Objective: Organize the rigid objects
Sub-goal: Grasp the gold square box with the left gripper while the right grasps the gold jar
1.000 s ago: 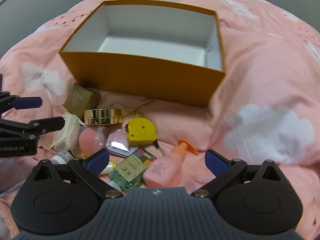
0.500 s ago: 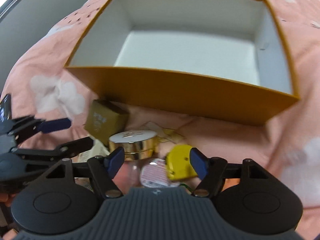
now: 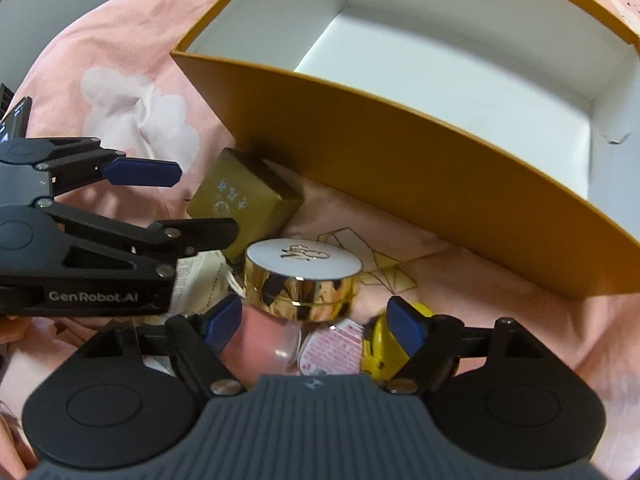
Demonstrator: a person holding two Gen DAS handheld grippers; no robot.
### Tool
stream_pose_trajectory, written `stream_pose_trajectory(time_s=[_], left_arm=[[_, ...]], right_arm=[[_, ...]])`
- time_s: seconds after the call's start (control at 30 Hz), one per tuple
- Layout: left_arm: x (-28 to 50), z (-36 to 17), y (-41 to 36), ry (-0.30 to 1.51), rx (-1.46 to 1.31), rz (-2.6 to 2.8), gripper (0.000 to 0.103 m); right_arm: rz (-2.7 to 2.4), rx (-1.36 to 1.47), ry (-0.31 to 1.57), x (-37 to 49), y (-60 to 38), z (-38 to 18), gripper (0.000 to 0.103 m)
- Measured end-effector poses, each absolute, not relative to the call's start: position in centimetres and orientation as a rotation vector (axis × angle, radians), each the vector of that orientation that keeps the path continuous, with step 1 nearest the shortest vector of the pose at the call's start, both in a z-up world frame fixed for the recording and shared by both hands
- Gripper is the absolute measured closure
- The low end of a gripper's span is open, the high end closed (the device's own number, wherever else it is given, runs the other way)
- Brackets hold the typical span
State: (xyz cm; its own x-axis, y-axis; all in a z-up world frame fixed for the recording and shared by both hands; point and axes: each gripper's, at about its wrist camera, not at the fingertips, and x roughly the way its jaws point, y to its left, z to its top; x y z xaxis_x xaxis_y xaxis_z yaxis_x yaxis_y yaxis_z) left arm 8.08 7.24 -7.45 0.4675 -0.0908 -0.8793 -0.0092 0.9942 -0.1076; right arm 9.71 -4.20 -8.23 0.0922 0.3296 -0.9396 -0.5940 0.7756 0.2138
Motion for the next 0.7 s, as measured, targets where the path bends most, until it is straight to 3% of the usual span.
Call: stream_pose_trajectory(time_s=[0.33, 0.7], left_arm=[[9.8, -9.1, 7.0, 1.12, -0.137, -0.022, 0.02], [10.4, -10.7, 7.3, 1.116, -0.171, 0.009, 0.025]], right_arm=[[0.732, -0.281, 1.332, 10.8, -2.8, -9.7, 0.016], [0.755, -0.27, 1.371, 11.4, -1.5, -11.4, 0.02]])
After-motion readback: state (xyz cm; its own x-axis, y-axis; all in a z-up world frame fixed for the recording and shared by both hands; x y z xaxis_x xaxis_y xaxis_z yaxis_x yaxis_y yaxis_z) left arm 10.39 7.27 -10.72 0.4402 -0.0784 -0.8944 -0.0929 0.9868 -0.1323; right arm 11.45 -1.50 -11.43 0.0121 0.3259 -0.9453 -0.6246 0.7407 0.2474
